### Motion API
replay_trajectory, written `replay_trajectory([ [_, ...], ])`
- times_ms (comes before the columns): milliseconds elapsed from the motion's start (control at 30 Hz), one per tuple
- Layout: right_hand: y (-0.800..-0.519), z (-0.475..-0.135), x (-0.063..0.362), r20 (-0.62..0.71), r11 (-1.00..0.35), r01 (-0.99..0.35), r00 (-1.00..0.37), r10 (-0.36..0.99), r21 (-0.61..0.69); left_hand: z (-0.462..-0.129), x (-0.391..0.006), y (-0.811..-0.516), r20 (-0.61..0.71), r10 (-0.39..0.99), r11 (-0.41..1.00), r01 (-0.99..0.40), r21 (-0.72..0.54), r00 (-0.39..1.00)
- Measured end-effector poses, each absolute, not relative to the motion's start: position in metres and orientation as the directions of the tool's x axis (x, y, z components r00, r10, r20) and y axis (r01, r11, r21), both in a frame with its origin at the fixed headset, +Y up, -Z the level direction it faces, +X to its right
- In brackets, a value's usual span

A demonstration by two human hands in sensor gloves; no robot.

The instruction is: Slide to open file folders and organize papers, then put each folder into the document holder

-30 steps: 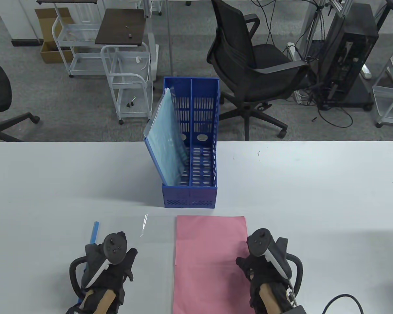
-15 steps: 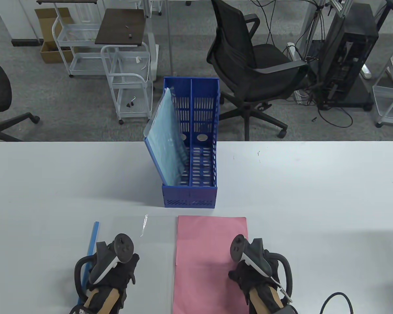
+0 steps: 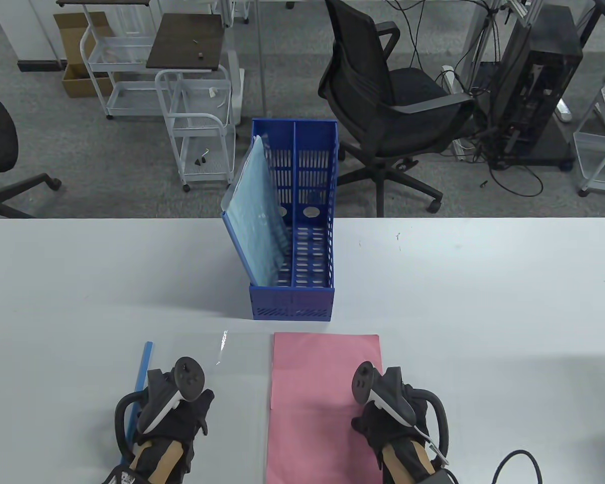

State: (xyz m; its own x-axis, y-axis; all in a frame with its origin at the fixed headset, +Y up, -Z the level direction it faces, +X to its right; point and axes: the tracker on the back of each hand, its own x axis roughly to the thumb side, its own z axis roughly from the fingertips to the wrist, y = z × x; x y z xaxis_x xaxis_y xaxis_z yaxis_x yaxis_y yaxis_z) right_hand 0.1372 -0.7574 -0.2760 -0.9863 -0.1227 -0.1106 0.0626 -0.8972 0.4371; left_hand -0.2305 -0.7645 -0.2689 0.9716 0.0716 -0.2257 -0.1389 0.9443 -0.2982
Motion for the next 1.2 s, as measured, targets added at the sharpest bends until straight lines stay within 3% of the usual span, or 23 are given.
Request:
replay_trajectory([
  [500,-0.758,-0.276,0.136,-0.108,-0.899,0.063,-0.987,-0.121,0.434,-0.270,-0.234,-0.764,-0.199,0.175,0.920,-0.232,-0.317,0.964],
  [867,-0.758,-0.277,0.136,-0.104,-0.898,0.067,-0.987,-0.123,0.434,-0.260,-0.206,-0.765,-0.079,0.445,0.806,-0.437,-0.400,0.892],
  [1000,-0.758,-0.277,0.136,-0.101,-0.900,0.070,-0.987,-0.125,0.431,-0.259,-0.187,-0.778,-0.017,0.648,0.655,-0.569,-0.498,0.761],
  [1200,-0.758,-0.277,0.136,-0.099,-0.901,0.070,-0.987,-0.124,0.428,-0.262,-0.163,-0.796,0.025,0.954,0.239,-0.709,-0.663,0.299],
])
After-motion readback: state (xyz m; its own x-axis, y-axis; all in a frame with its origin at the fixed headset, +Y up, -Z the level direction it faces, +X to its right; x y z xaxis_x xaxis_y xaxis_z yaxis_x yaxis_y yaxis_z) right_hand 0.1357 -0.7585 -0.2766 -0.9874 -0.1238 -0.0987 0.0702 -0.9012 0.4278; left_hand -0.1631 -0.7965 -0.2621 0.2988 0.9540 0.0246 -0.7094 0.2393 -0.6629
